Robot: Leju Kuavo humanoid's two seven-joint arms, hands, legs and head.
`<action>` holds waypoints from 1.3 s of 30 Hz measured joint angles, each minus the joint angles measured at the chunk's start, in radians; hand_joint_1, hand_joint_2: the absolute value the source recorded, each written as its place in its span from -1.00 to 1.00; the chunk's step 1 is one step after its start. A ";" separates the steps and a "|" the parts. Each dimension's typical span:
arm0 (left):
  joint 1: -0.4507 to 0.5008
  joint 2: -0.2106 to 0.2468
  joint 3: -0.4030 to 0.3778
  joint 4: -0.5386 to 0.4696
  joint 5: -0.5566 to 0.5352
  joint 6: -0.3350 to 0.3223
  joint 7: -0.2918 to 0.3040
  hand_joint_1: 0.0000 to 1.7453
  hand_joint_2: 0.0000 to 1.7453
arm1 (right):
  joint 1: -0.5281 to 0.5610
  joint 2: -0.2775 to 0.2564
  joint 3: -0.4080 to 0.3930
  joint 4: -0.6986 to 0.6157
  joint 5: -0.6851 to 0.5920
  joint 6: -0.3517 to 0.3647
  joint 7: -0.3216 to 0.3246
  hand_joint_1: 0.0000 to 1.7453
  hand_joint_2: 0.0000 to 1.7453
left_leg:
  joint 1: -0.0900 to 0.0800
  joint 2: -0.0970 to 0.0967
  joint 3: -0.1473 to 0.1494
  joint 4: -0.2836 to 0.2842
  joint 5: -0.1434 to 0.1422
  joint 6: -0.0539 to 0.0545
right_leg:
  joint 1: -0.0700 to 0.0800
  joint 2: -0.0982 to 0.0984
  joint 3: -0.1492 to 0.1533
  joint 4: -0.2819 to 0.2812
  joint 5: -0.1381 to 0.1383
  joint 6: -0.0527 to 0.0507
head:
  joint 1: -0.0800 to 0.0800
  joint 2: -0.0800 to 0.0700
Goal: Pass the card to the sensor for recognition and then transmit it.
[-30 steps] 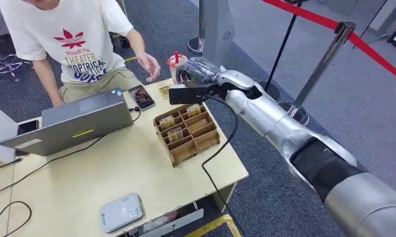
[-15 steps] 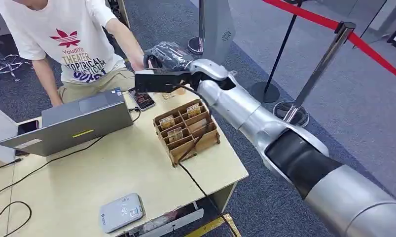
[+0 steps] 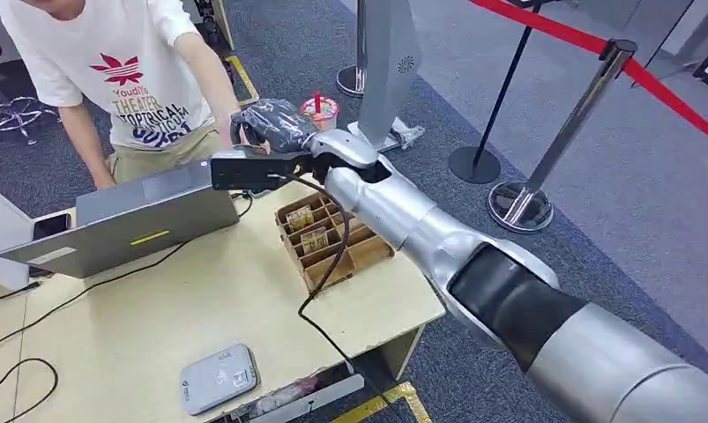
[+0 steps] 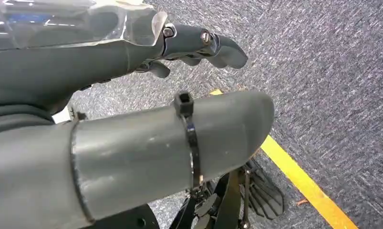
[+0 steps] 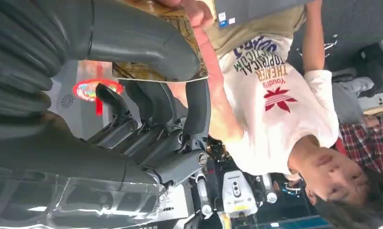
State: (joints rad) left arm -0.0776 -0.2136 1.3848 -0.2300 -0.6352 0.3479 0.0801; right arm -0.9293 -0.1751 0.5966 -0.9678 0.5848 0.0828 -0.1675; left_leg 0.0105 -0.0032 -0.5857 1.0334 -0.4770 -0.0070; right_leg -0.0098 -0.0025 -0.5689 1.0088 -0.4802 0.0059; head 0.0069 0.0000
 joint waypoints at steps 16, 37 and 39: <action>0.000 -0.008 0.000 0.000 0.013 0.008 0.002 -1.00 -1.00 | 0.101 0.057 -0.001 0.001 0.030 -0.020 0.009 -1.00 1.00 | 0.000 0.000 0.000 0.000 0.000 0.000 | 0.000 0.000 0.000 0.000 0.000 0.000 | 0.000 0.000; 0.000 -0.028 0.000 0.000 0.035 0.018 -0.009 -1.00 -1.00 | 0.377 0.110 -0.128 -0.202 -0.021 -0.129 -0.098 -1.00 1.00 | 0.000 0.000 0.000 0.000 0.000 0.000 | 0.000 0.000 0.000 0.000 0.000 0.000 | 0.000 0.000; 0.000 -0.029 0.000 0.000 0.035 0.018 -0.009 -1.00 -1.00 | 0.435 0.124 -0.160 -0.241 -0.062 -0.130 -0.127 -1.00 1.00 | 0.000 -0.001 0.000 0.000 0.000 0.000 | 0.000 0.000 0.000 0.000 0.000 0.000 | 0.000 0.000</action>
State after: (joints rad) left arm -0.0774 -0.2426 1.3848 -0.2300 -0.6004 0.3655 0.0713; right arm -0.4939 -0.0511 0.4367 -1.2086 0.5233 -0.0469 -0.2944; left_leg 0.0107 -0.0037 -0.5857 1.0333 -0.4773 -0.0070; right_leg -0.0097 -0.0026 -0.5690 1.0086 -0.4805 0.0060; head 0.0069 0.0000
